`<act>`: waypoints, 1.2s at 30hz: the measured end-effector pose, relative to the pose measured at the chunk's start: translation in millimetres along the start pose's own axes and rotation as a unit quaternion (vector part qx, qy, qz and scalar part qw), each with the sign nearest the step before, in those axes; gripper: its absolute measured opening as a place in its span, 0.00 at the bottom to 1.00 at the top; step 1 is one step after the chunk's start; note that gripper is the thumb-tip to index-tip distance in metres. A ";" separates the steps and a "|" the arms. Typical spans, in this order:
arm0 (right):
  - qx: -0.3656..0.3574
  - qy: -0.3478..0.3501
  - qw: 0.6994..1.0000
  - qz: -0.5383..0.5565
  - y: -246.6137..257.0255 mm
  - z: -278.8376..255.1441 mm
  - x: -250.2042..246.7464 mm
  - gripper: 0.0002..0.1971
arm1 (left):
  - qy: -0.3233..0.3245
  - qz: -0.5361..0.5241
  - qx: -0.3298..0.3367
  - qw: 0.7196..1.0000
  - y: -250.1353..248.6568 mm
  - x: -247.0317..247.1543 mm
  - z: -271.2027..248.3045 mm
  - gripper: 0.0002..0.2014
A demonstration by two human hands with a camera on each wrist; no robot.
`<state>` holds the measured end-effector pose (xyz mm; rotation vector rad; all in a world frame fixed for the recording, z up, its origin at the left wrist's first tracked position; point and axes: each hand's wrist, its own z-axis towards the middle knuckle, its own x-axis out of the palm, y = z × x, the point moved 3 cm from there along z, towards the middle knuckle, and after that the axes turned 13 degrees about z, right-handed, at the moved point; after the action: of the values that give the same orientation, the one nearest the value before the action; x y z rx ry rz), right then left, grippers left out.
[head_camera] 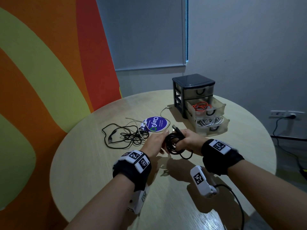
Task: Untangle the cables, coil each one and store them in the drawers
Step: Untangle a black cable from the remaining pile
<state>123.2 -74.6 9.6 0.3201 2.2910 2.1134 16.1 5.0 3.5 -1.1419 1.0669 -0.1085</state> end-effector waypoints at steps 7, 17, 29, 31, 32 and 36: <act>0.044 -0.001 0.997 -0.068 -2.5 0.6 -0.9 0.31 | 0.026 -0.011 0.010 1.000 -2.3 -2.8 -3.8 0.19; 0.049 0.019 0.994 -0.100 -6.0 -4.0 -2.8 0.18 | 0.068 -0.009 0.011 0.998 -4.6 1.6 -6.9 0.14; 0.042 0.030 0.997 0.055 -1.3 -12.6 -2.0 0.08 | 0.007 -0.002 -0.007 1.000 -4.7 6.3 -4.6 0.10; 0.043 0.005 0.994 0.101 -2.0 -12.0 -1.8 0.08 | -0.036 0.037 -0.002 0.999 -5.8 3.9 -3.3 0.11; 0.046 -0.007 0.991 0.124 -2.4 -11.7 -1.3 0.07 | -0.054 0.055 0.000 0.997 -5.3 2.9 -2.0 0.12; 0.053 -0.032 0.982 0.181 -3.6 -9.5 -0.4 0.07 | -0.120 0.077 0.000 0.990 -3.8 -0.9 0.5 0.11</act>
<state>121.7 -84.3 6.8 0.8534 2.4695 2.0843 17.6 4.1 7.1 -1.0388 0.9348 0.1481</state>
